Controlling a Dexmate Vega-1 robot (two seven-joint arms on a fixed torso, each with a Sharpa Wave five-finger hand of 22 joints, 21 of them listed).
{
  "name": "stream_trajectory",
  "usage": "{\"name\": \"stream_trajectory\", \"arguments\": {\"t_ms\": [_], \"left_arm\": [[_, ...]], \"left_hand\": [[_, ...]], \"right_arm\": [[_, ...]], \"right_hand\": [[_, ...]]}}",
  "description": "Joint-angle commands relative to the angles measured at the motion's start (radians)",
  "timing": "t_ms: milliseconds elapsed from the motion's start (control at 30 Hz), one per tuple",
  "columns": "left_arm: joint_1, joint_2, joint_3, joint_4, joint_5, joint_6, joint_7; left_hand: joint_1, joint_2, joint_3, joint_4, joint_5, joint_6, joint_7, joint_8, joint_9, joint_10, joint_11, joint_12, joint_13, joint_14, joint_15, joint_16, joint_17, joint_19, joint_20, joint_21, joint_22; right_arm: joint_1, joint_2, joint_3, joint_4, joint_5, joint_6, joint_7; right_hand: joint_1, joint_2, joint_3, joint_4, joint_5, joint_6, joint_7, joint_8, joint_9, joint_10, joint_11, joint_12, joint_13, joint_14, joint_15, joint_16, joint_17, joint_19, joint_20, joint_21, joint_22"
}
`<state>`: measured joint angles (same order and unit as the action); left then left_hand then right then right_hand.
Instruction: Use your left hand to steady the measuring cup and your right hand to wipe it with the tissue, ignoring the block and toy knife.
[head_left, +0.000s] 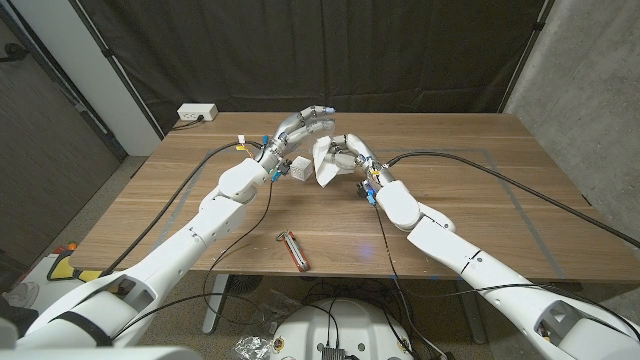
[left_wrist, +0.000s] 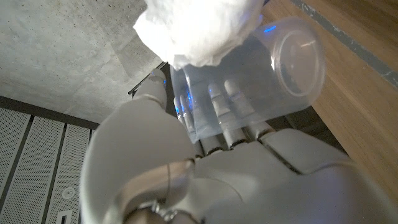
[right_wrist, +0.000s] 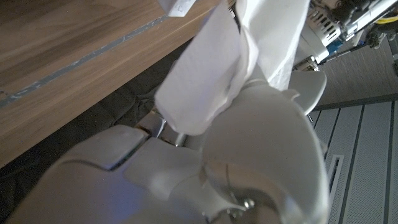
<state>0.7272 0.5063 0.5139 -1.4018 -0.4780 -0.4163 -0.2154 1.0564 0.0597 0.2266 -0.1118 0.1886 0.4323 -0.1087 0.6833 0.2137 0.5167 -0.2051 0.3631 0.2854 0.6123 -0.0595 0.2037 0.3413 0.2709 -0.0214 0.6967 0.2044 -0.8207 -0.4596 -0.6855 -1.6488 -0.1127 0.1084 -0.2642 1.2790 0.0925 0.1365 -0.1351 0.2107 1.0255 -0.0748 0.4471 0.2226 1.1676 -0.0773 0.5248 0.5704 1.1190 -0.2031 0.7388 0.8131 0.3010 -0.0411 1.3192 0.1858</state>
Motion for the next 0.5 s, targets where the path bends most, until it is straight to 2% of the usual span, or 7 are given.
{"name": "stream_trajectory", "arguments": {"t_ms": [33, 133, 300, 500], "left_arm": [[-0.002, 0.007, -0.001, 0.01, -0.007, 0.005, -0.015], [-0.006, 0.01, 0.0, 0.012, -0.005, 0.012, -0.019], [-0.007, 0.015, 0.0, 0.014, -0.004, 0.021, -0.019], [-0.008, 0.025, 0.004, 0.012, 0.0, 0.044, -0.019]], "left_hand": [[0.006, -0.013, 0.004, 0.0, 0.001, -0.002, -0.001, -0.004, 0.003, -0.005, -0.001, -0.002, 0.006, 0.004, -0.149, -0.002, 0.002, -0.004, -0.001, 0.007, 0.003], [0.006, -0.014, 0.003, 0.0, 0.001, -0.005, 0.0, -0.005, 0.003, -0.007, -0.002, -0.003, 0.006, 0.002, -0.148, -0.003, 0.002, -0.006, 0.0, 0.008, 0.003], [0.005, -0.014, 0.003, 0.0, 0.001, -0.007, 0.0, -0.006, 0.003, -0.012, -0.001, -0.004, 0.006, 0.0, -0.148, -0.004, 0.002, -0.007, 0.0, 0.009, 0.002], [0.004, -0.014, 0.004, 0.0, 0.001, -0.008, 0.0, -0.006, 0.003, -0.013, -0.001, -0.005, 0.006, -0.002, -0.147, -0.004, 0.003, -0.009, 0.0, 0.011, 0.002]], "right_arm": [[0.011, 0.0, -0.014, 0.003, -0.038, -0.066, -0.029], [0.005, -0.001, -0.008, -0.007, -0.064, -0.102, -0.067], [-0.012, -0.002, -0.001, -0.045, -0.158, -0.246, -0.169], [-0.035, -0.002, 0.035, -0.068, -0.164, -0.316, -0.25]], "right_hand": [[0.001, 0.013, -0.004, 0.003, 0.006, -0.004, 0.006, 0.005, 0.006, 0.0, 0.004, -0.003, 0.006, 0.003, -0.031, -0.008, 0.003, -0.008, -0.106, 0.003, -0.001], [0.0, 0.013, -0.004, 0.004, 0.006, -0.004, 0.005, 0.004, 0.006, 0.002, 0.005, -0.005, 0.004, 0.002, -0.031, -0.011, 0.003, -0.008, -0.105, 0.004, -0.001], [0.001, 0.014, -0.004, 0.004, 0.006, -0.005, 0.004, 0.002, 0.006, 0.003, 0.002, -0.008, 0.005, 0.004, -0.031, -0.014, 0.004, -0.009, -0.104, 0.004, -0.001], [0.001, 0.014, -0.005, 0.004, 0.006, -0.005, 0.005, 0.0, 0.007, 0.005, 0.001, -0.009, 0.008, 0.008, -0.031, -0.014, 0.009, -0.009, -0.104, 0.004, -0.002]]}}
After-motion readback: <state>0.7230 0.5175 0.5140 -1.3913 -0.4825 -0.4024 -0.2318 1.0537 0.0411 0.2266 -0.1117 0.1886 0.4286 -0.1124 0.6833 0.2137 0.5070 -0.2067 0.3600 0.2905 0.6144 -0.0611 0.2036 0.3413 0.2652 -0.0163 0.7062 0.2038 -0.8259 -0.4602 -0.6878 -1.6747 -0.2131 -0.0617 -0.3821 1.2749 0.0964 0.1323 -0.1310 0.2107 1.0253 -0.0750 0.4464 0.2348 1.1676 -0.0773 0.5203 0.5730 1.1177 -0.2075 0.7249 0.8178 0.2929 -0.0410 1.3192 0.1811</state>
